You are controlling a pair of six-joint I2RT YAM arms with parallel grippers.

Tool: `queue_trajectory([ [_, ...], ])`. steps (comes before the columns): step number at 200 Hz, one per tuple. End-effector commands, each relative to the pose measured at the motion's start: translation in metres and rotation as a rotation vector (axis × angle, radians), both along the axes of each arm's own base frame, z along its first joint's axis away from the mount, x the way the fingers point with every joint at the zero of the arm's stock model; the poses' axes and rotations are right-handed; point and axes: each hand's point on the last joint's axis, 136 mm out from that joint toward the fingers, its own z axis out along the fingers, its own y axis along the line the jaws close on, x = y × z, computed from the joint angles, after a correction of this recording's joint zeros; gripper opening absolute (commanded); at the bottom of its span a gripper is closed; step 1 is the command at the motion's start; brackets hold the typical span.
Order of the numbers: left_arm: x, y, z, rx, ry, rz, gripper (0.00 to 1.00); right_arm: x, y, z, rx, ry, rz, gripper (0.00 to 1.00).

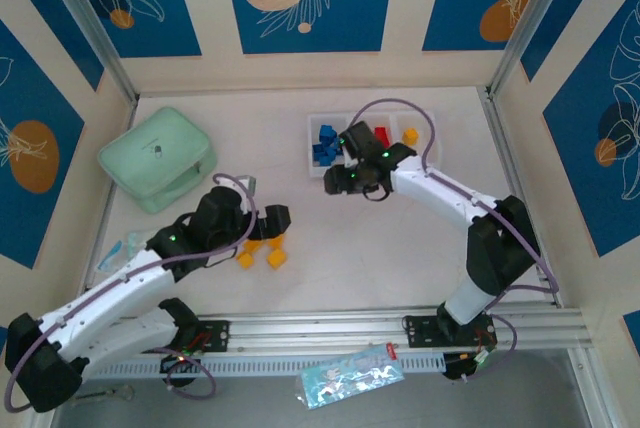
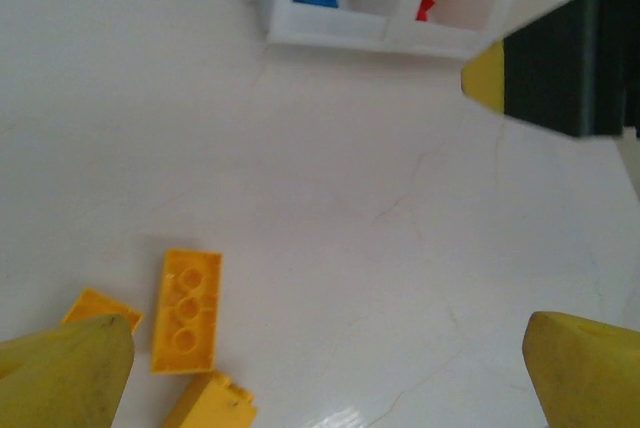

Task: Sort the legos into containers by color
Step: Pick up the lego from the center of the table.

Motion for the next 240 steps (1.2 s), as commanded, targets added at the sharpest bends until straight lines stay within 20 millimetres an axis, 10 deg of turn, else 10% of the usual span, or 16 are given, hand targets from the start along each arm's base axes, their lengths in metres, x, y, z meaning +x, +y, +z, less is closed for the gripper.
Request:
queue_trajectory([
  [1, -0.006, 0.024, -0.012, 0.048, 0.035, 0.080, 0.99, -0.028, 0.030, -0.006, 0.047, 0.036, 0.068, 0.62],
  [102, -0.032, 0.072, -0.020, 0.065, 0.046, 0.223, 0.99, -0.076, 0.131, -0.053, 0.075, 0.165, 0.184, 0.70],
  [240, -0.039, 0.088, -0.019, 0.057, 0.027, 0.276, 0.99, -0.077, 0.153, -0.104, -0.072, 0.196, 0.141, 0.75],
])
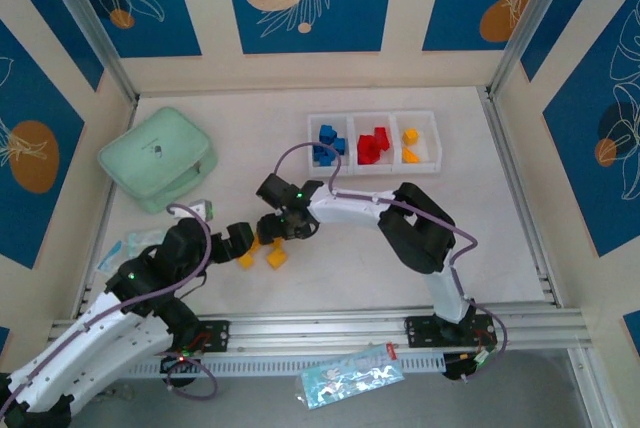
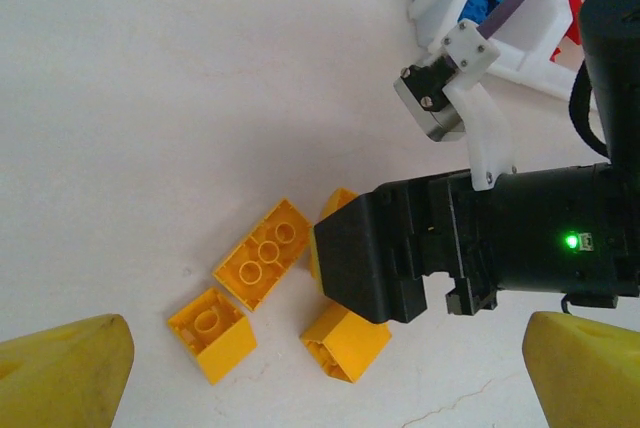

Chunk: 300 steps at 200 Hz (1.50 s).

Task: Sort the legos into containers by color
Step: Pick up the lego from the center of the table.

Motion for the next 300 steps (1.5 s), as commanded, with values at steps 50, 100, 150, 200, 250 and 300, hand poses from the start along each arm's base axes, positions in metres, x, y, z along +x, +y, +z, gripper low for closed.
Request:
queue_trajectory([
  [50, 0.001, 0.006, -0.004, 0.015, 0.003, 0.029, 0.99, 0.001, -0.040, 0.000, -0.185, -0.076, -0.040, 0.65],
  [100, 0.005, 0.001, -0.002, 0.003, -0.006, 0.018, 0.99, 0.007, -0.035, 0.001, -0.159, -0.097, 0.010, 0.58],
  [150, 0.004, 0.002, 0.001, 0.019, -0.001, 0.014, 0.99, 0.016, -0.031, -0.007, -0.172, -0.102, 0.060, 0.49],
  [200, 0.005, 0.000, 0.000, 0.006, -0.003, 0.010, 0.99, 0.014, -0.036, -0.002, -0.167, -0.119, 0.079, 0.37],
  [250, 0.009, -0.012, 0.007, -0.001, 0.001, -0.030, 0.99, 0.013, -0.051, 0.027, -0.128, -0.153, 0.054, 0.33],
  [300, 0.018, -0.046, 0.014, -0.044, 0.018, -0.145, 0.99, 0.025, -0.100, 0.063, -0.074, -0.161, -0.058, 0.32],
])
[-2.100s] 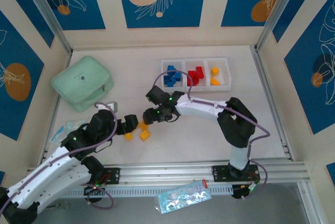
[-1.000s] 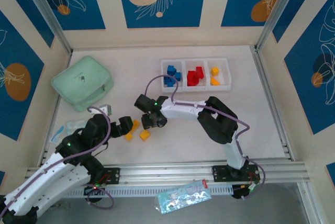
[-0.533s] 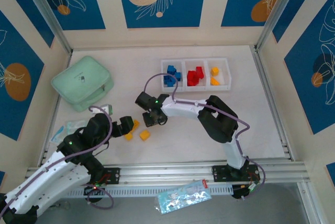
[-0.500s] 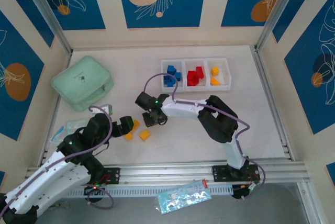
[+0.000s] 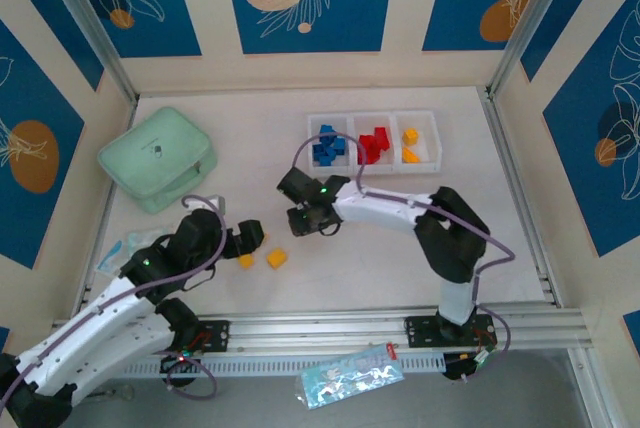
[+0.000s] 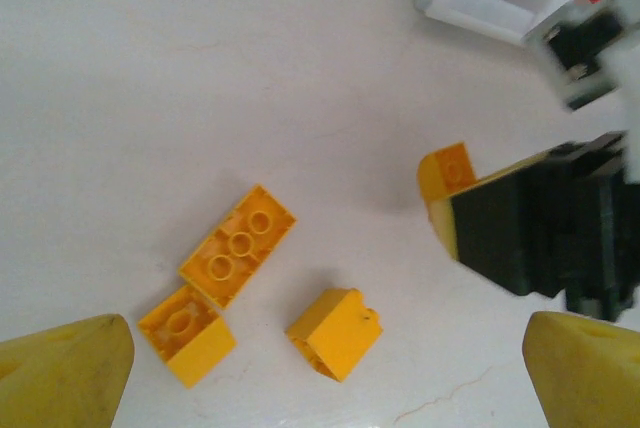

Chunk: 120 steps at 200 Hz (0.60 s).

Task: Sort the legos into containers by color
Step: Pick up the lego from the center of the table, then place the lego in the container.

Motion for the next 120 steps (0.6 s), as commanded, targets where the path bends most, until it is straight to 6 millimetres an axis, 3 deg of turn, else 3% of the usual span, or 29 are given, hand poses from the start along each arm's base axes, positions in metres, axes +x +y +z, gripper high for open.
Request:
queue_trajectory([
  [1, 0.009, -0.024, 0.024, -0.065, -0.041, -0.082, 0.99, 0.008, -0.027, 0.023, 0.034, -0.010, -0.059, 0.32],
  [38, 0.020, -0.055, 0.026, -0.118, -0.041, -0.157, 0.99, 0.040, -0.086, 0.047, 0.052, -0.058, -0.189, 0.32],
  [120, 0.046, -0.125, 0.027, -0.169, -0.044, -0.274, 0.99, 0.130, -0.220, 0.070, 0.043, -0.156, -0.536, 0.32],
])
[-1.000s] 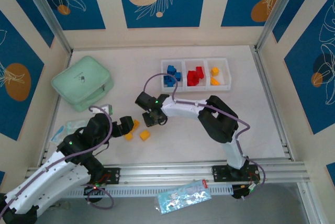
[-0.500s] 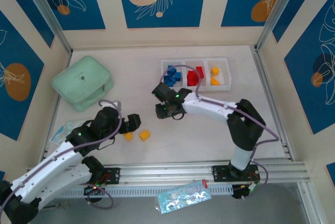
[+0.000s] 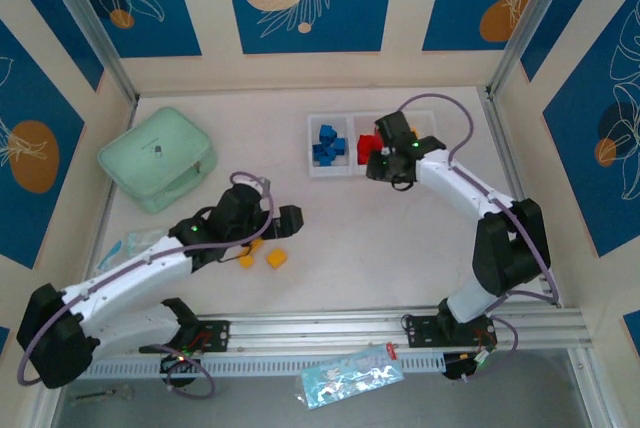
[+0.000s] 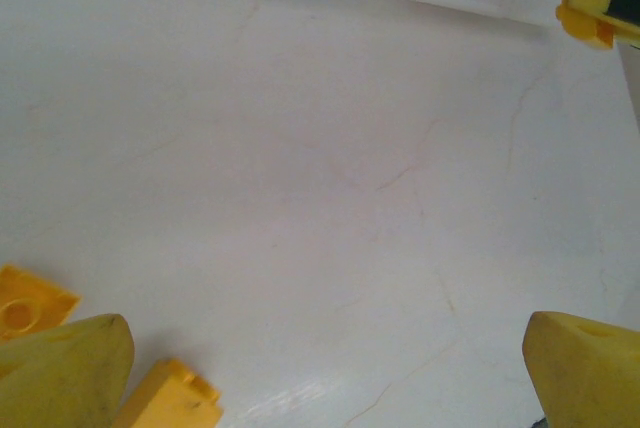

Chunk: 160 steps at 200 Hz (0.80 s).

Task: Sort the legos into containers by color
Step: Place the lego in the container.

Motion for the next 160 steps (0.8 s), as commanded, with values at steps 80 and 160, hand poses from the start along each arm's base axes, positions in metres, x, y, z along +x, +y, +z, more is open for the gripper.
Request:
queue_trajectory([
  [80, 0.033, -0.068, 0.036, -0.094, -0.100, -0.125, 0.99, 0.100, -0.106, -0.001, -0.063, -0.033, -0.219, 0.33],
  [160, 0.038, -0.073, 0.039, -0.078, -0.106, -0.132, 0.99, 0.137, -0.126, -0.026, -0.051, 0.006, -0.261, 0.46],
])
